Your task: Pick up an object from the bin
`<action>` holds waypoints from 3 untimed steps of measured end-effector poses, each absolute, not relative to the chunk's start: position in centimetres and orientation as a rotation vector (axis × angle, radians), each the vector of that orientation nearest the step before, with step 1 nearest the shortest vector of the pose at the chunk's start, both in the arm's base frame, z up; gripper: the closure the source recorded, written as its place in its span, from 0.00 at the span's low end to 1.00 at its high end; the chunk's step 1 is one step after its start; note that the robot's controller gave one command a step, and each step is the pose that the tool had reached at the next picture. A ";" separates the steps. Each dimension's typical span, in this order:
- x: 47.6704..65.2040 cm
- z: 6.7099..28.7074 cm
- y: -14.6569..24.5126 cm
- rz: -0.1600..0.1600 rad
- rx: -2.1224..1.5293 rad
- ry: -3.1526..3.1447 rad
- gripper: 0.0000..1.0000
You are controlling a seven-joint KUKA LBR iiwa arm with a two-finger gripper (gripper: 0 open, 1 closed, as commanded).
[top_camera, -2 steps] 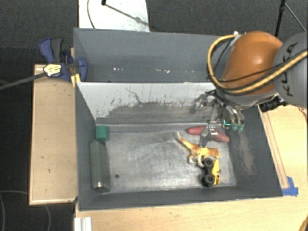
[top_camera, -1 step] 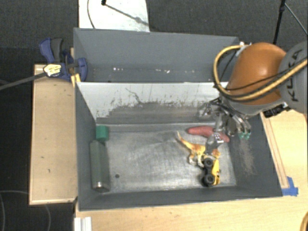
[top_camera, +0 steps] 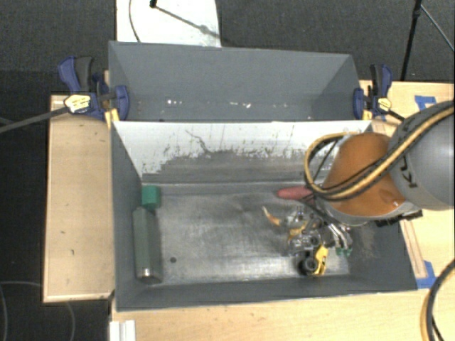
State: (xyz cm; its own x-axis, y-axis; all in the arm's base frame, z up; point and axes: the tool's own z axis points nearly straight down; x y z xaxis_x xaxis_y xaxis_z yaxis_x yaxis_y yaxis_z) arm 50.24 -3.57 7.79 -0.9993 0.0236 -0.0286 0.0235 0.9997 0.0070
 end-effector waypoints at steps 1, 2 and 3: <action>50.1 7.7 -3.6 0.010 0.035 3.117 1.00; 50.2 12.2 -4.7 0.002 0.065 3.146 1.00; 50.7 15.9 -5.2 -0.001 0.079 3.132 1.00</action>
Offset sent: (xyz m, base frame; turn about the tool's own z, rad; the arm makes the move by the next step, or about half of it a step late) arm 0.0120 -0.0191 0.1099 0.0407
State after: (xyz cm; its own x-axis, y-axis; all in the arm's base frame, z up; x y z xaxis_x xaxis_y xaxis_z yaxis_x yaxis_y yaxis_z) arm 50.65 -5.16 15.92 -0.9987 0.0505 -0.0089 0.0505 0.9987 -0.0001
